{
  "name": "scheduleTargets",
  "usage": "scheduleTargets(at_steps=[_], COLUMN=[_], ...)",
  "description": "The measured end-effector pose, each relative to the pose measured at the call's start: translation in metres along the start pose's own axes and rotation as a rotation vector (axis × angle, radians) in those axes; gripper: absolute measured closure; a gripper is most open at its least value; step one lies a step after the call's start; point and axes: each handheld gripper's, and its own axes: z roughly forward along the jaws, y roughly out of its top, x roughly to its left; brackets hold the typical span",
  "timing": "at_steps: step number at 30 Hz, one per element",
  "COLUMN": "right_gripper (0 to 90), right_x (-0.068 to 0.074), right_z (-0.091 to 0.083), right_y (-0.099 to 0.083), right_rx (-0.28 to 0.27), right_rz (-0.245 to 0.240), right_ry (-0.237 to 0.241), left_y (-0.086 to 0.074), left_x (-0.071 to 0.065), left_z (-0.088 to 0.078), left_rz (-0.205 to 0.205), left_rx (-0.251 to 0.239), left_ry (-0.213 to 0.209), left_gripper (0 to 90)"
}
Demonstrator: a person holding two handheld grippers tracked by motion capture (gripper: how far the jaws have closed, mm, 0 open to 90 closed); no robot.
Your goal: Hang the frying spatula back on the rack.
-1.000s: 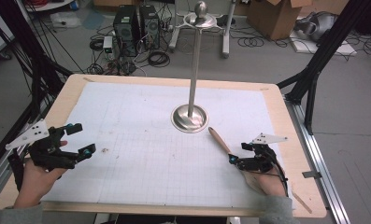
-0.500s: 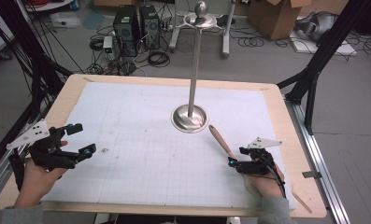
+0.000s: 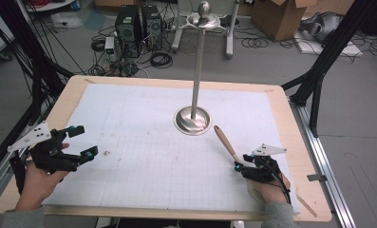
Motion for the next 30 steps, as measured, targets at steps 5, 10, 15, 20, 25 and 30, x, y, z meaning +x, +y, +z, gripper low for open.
scheduleTargets(at_steps=[5,10,15,20,25,30], right_gripper=[53.5,57.8,60.4,61.7,65.2,68.7], right_x=[-0.0001,-0.0002,0.0005,0.0004,0.0020,0.0029], right_z=[-0.0002,-0.0015,-0.0005,-0.0005,-0.0003,-0.0003], right_y=[-0.0029,-0.0055,-0.0066,-0.0068,-0.0069,-0.0070], right_rx=[0.013,0.021,0.030,0.028,0.030,0.030], right_rz=[0.002,0.007,0.003,0.008,-0.004,-0.006], right_ry=[-0.005,-0.013,-0.016,-0.014,-0.019,-0.015], left_y=[-0.0008,-0.0006,-0.0008,-0.0013,-0.0016,-0.0016], left_x=[0.0008,0.0008,0.0006,0.0009,0.0012,0.0016], left_z=[0.0012,0.0017,0.0024,0.0028,0.0030,0.0023], left_rz=[0.000,-0.002,-0.001,-0.002,-0.003,-0.005], left_rx=[0.007,0.004,0.007,0.009,0.009,0.006], left_ry=[0.001,0.000,-0.003,-0.001,-0.001,0.000], left_gripper=[2.7,2.7,2.7,2.7,2.7,2.7])
